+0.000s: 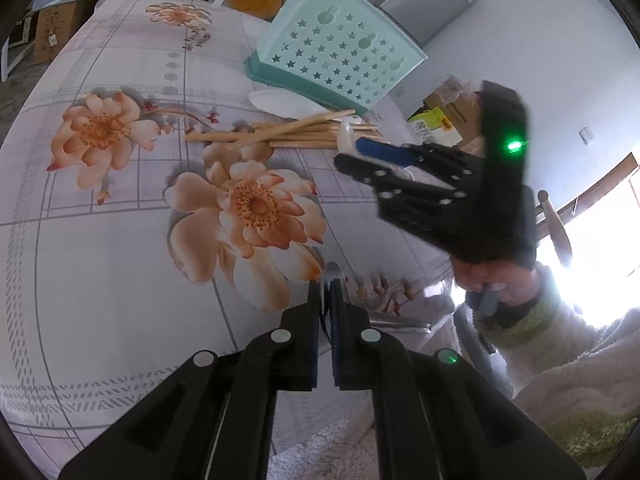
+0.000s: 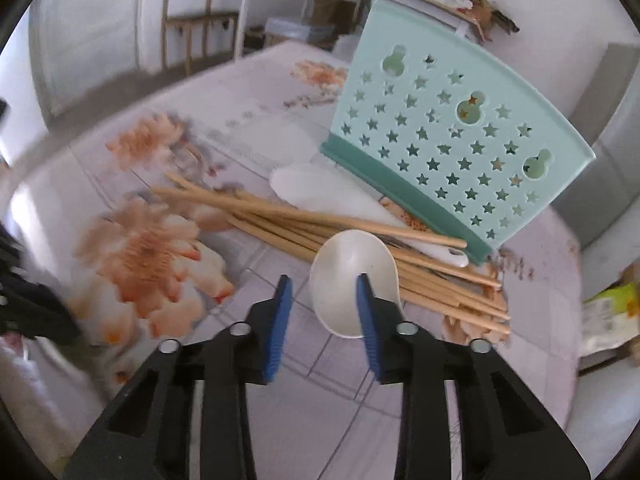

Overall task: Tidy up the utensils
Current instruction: 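Grasp the white ladle with the right tool while the left tool holds the silver spoon, then lower the white ladle into the green holder and open the right tool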

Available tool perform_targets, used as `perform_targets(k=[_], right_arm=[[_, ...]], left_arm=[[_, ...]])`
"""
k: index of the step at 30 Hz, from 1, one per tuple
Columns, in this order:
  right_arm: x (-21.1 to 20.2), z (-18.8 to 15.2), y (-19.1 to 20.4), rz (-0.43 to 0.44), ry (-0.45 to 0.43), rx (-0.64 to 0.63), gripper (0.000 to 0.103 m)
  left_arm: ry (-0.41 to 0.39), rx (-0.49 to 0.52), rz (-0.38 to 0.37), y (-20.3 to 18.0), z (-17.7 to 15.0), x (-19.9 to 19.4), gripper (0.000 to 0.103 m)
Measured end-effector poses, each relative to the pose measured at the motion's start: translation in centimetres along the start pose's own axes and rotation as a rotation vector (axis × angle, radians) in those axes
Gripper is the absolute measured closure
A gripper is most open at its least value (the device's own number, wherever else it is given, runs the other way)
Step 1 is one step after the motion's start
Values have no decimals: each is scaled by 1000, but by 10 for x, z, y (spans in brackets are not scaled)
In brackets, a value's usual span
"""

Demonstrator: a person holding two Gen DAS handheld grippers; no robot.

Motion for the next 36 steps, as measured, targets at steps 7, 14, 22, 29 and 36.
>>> perform_targets(k=[7, 14, 22, 29, 36], right_arm=[[-1, -3, -2, -60, -13, 3, 98], [-55, 14, -32, -72, -136, 141, 101], [-114, 20, -91, -65, -308, 429, 101], [-143, 20, -108, -32, -422, 548, 101], [-151, 26, -112, 30, -507, 586, 101]], left_arm=[[-37, 7, 2, 2, 0, -8, 99], [-151, 50, 3, -7, 16, -30, 100], [-368, 148, 46, -25, 80, -63, 101], [-580, 294, 131, -55, 159, -94, 101], [-659, 533, 297, -94, 221, -80, 100]])
Point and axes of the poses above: each gripper's, at about its wrist camera, not at the fingertips, and x roughly the way its jaws point, y to its left, z to its top, the point moved 2 cm from there along x, roughly the way its jaws point, and after that the axes turned 14 degrees about -y, right-handed, at the moved point
